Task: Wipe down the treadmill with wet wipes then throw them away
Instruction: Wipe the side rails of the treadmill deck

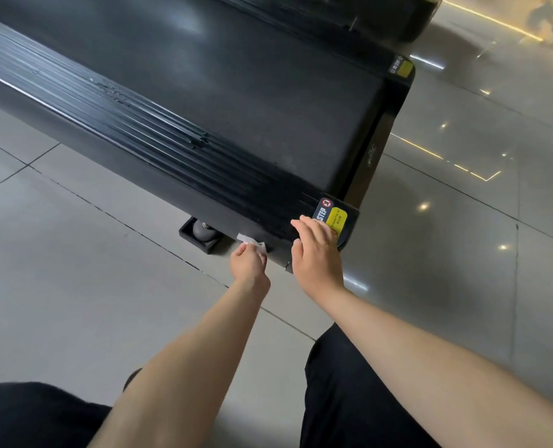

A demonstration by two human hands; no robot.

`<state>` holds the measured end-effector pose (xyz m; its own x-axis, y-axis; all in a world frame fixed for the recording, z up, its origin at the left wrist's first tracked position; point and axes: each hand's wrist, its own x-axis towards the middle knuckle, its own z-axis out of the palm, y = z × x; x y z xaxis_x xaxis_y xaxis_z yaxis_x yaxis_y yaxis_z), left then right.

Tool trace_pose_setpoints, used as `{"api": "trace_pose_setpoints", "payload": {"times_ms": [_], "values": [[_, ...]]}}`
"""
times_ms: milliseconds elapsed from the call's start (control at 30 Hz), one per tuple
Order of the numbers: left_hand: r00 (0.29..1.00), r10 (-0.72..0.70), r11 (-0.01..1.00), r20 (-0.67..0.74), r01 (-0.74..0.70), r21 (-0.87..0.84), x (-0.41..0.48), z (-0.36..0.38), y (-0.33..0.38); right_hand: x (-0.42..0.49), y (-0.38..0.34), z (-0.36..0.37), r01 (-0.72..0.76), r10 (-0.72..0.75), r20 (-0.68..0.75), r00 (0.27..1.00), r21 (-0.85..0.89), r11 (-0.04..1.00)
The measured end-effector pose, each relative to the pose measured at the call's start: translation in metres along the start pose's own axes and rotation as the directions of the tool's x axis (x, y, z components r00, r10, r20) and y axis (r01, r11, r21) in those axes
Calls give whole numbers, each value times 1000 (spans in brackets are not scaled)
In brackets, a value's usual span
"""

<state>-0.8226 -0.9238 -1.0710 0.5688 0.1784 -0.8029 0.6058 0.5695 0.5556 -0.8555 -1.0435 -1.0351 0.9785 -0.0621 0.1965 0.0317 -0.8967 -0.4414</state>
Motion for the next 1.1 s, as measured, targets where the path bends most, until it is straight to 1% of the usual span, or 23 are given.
{"api": "trace_pose_setpoints", "payload": {"times_ms": [67,133,267,333,433,500,567,633,700,767,800,833,900,967,1033,1100], "values": [[997,70,998,32,-70,5,-12,8,-4,6,-5,0,4,-4,-2,1000,-5,1000],[988,145,989,53,-145,3,-25,14,-8,19,-10,1,40,-40,2,999,31,999],[976,215,976,20,-214,-39,-21,17,-10,46,-19,10,100,-100,1,995,42,994],[975,219,973,40,-215,-86,-7,15,-6,47,-20,18,132,-132,19,991,-7,991],[991,132,974,3,-129,-184,12,14,-2,46,-18,26,145,-146,-1,989,-74,987],[997,60,980,-49,-68,-189,20,13,-2,48,-19,25,128,-129,-19,991,-68,989],[997,15,980,-72,-29,-196,23,14,0,48,-19,24,132,-133,-14,991,-58,990],[993,-54,971,-106,27,-239,25,13,7,48,-18,24,142,-143,-10,990,-43,989],[985,-67,968,-157,26,-251,27,11,15,49,-18,24,139,-139,-9,990,-21,990],[984,-39,964,-171,-8,-264,26,10,23,49,-17,25,142,-142,-8,990,-12,990],[984,4,966,-179,-50,-253,23,11,27,49,-17,24,142,-142,-8,990,-7,990],[978,62,974,-198,-103,-204,21,13,28,49,-17,24,139,-139,-7,990,-1,990],[956,195,973,-217,-217,-81,13,18,29,49,-17,25,135,-135,-12,991,10,991],[935,291,957,-202,-288,43,7,17,23,48,-18,25,130,-129,-18,991,22,991],[933,330,941,-147,-312,131,-2,16,16,48,-19,24,117,-116,-16,993,37,992],[943,313,944,-117,-295,150,-3,11,8,48,-20,23,102,-102,-8,995,54,993]]}}
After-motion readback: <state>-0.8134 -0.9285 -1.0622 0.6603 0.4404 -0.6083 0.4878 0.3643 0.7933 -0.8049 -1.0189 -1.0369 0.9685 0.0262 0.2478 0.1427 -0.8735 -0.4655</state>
